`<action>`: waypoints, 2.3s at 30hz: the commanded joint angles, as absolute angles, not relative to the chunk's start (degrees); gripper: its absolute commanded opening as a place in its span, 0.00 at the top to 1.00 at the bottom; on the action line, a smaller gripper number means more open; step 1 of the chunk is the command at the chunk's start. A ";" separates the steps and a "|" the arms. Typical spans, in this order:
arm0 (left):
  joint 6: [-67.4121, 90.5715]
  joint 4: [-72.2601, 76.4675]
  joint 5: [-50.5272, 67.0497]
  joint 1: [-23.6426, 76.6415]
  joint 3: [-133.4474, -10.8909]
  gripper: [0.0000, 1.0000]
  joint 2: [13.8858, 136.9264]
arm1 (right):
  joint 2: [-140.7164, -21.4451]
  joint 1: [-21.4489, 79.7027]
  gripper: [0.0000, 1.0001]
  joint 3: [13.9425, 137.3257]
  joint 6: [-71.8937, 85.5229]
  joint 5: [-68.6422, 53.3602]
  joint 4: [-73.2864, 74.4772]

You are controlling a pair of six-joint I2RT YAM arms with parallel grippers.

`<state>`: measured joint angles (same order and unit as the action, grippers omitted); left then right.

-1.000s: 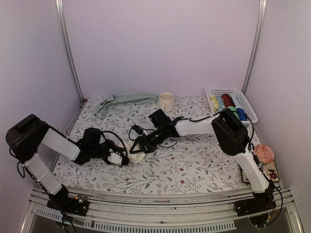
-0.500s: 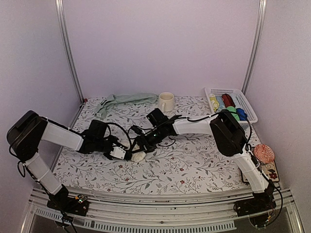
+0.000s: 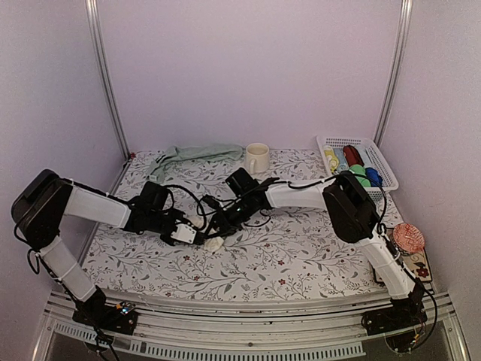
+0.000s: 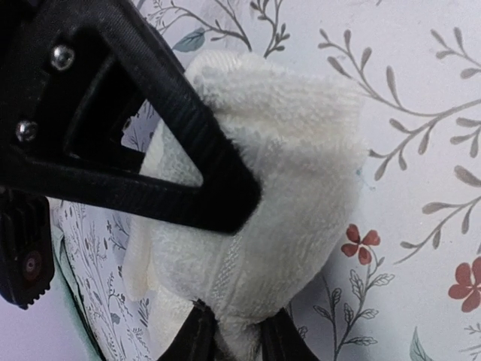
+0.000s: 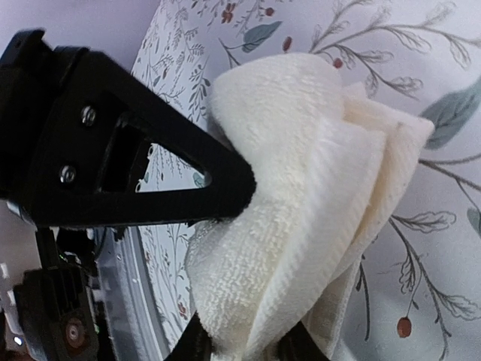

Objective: Roll the towels
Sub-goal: Pick up the towel from the center of the board, then place the towel in the bin.

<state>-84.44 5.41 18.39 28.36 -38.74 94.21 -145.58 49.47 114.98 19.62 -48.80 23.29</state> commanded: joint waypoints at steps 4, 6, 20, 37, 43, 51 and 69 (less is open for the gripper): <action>-79.66 0.97 19.68 29.58 -40.28 0.56 92.28 | -144.81 50.17 0.96 115.24 18.16 -49.20 23.28; -78.45 0.61 20.54 29.17 -40.64 0.43 90.29 | -143.13 49.87 0.97 114.15 17.90 -47.87 22.85; -54.22 -3.09 25.29 23.11 -44.05 0.11 71.51 | -122.32 42.46 0.98 98.03 14.20 -33.52 17.78; -42.47 -3.38 20.07 21.58 -36.70 0.11 70.45 | -100.89 17.60 0.97 84.96 6.68 -11.76 22.79; -41.11 -2.68 19.23 21.62 -35.60 0.12 68.76 | -101.42 11.52 0.97 84.34 5.91 -10.68 24.27; -40.70 -1.64 19.56 21.80 -33.72 0.12 68.64 | -102.38 8.97 0.97 84.53 4.95 -7.20 27.37; -40.43 -1.32 20.13 21.88 -32.61 0.13 67.39 | -108.84 6.41 0.97 91.04 1.16 -4.12 36.50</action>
